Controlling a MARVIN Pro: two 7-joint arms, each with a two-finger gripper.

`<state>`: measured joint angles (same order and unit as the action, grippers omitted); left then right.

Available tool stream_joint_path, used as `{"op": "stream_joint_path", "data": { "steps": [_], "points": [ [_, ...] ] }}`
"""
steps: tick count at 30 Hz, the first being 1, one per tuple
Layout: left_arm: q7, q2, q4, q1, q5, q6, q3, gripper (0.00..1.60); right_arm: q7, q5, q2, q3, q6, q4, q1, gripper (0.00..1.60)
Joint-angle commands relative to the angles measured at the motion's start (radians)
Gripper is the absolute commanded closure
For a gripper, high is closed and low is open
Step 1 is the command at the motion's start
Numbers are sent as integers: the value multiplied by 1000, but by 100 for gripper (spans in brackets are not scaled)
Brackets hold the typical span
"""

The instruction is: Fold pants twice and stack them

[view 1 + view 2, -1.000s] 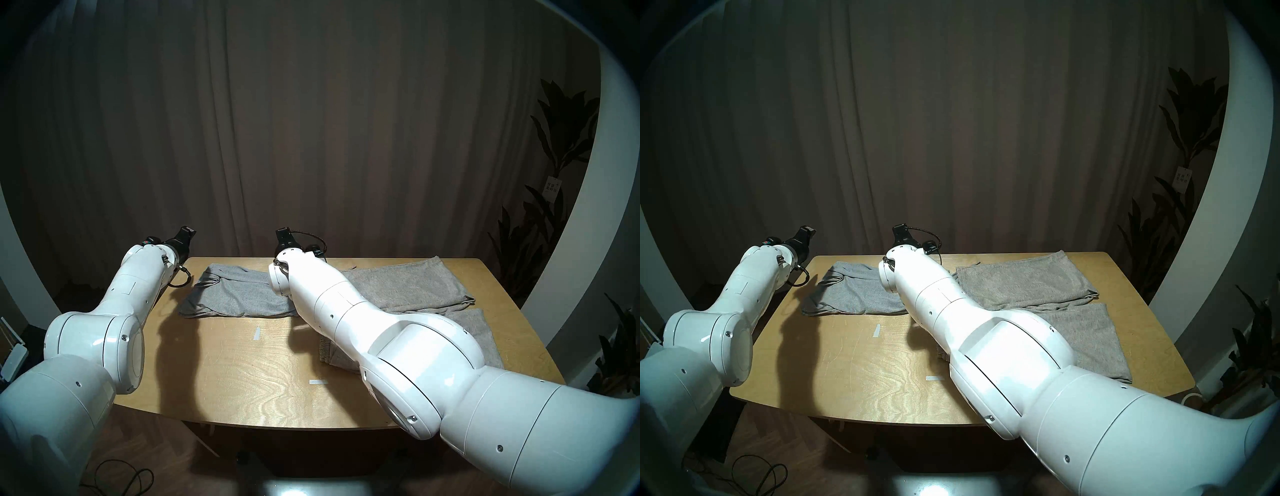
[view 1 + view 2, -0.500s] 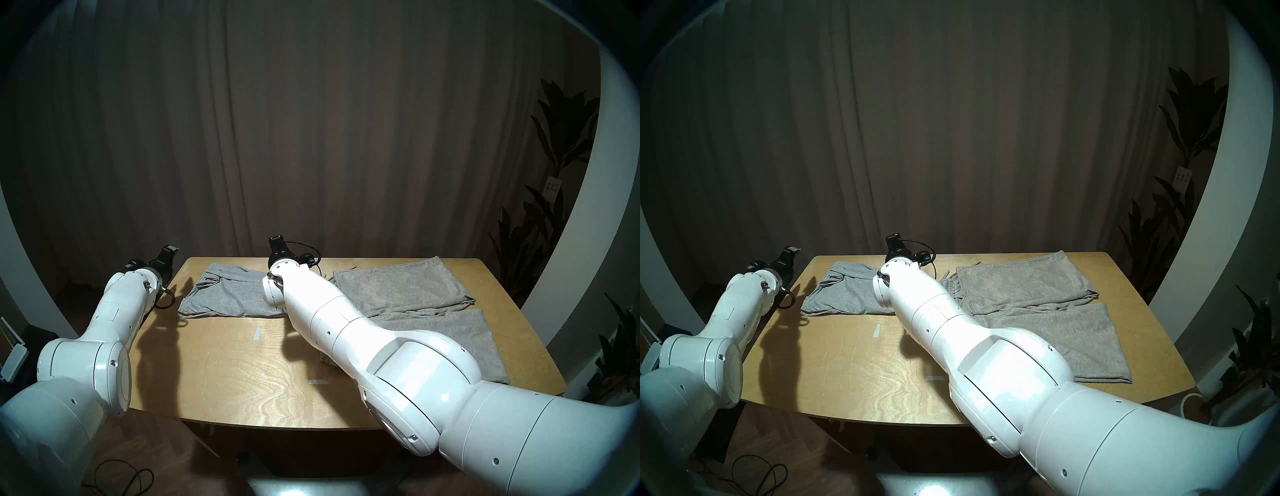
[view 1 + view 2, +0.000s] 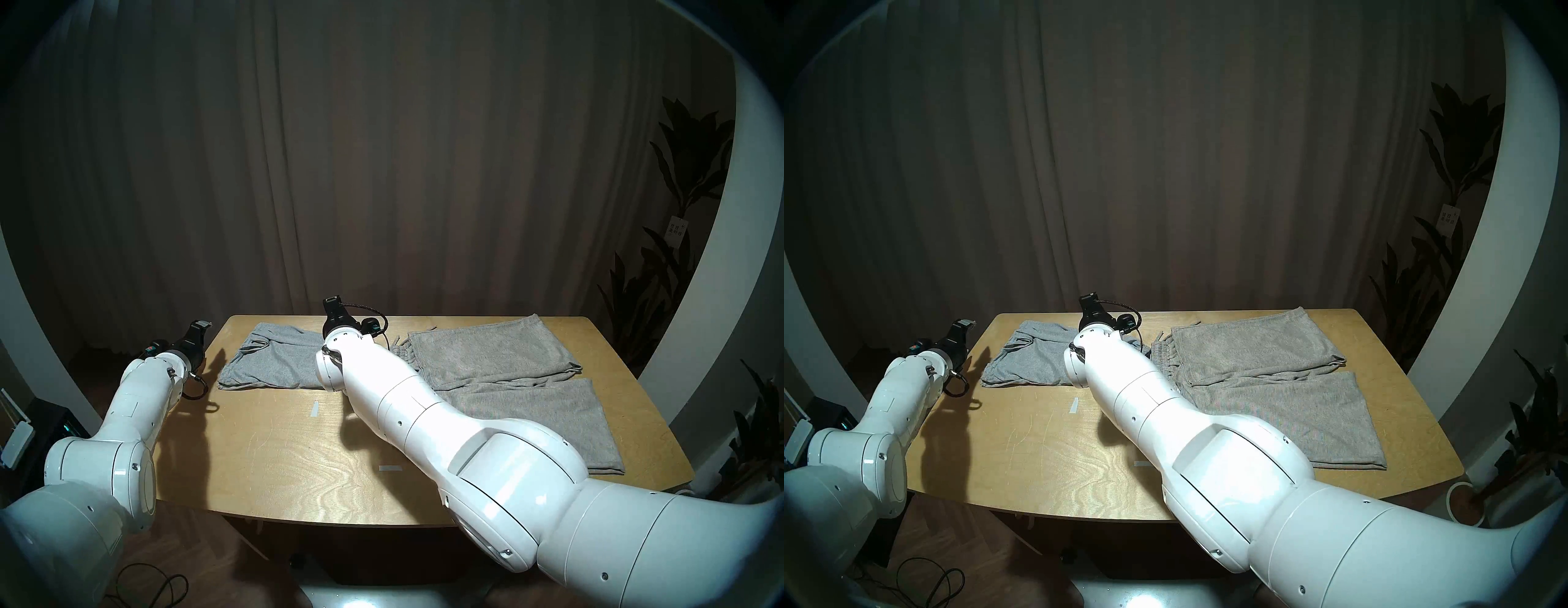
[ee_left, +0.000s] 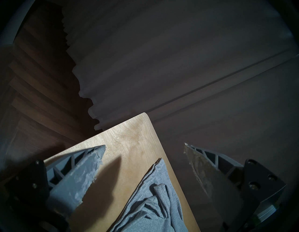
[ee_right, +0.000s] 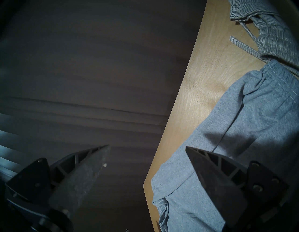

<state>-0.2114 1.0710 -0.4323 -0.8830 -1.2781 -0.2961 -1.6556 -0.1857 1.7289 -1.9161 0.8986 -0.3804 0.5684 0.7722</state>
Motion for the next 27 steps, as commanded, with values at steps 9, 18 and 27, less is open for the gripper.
{"op": "stream_joint_path", "data": {
  "steps": [9, 18, 27],
  "points": [
    [-100, -1, -76, -35, -33, -45, -18, 0, 20, -13, 12, -13, -11, 43, 13, 0],
    [-149, -7, -104, -78, -52, -76, -30, 0, 29, -27, 34, -25, -18, 55, 7, 0],
    [-199, -7, -134, -132, -72, -109, -41, 0, 42, -54, 83, -45, -28, 69, -1, 0]
  ]
}}
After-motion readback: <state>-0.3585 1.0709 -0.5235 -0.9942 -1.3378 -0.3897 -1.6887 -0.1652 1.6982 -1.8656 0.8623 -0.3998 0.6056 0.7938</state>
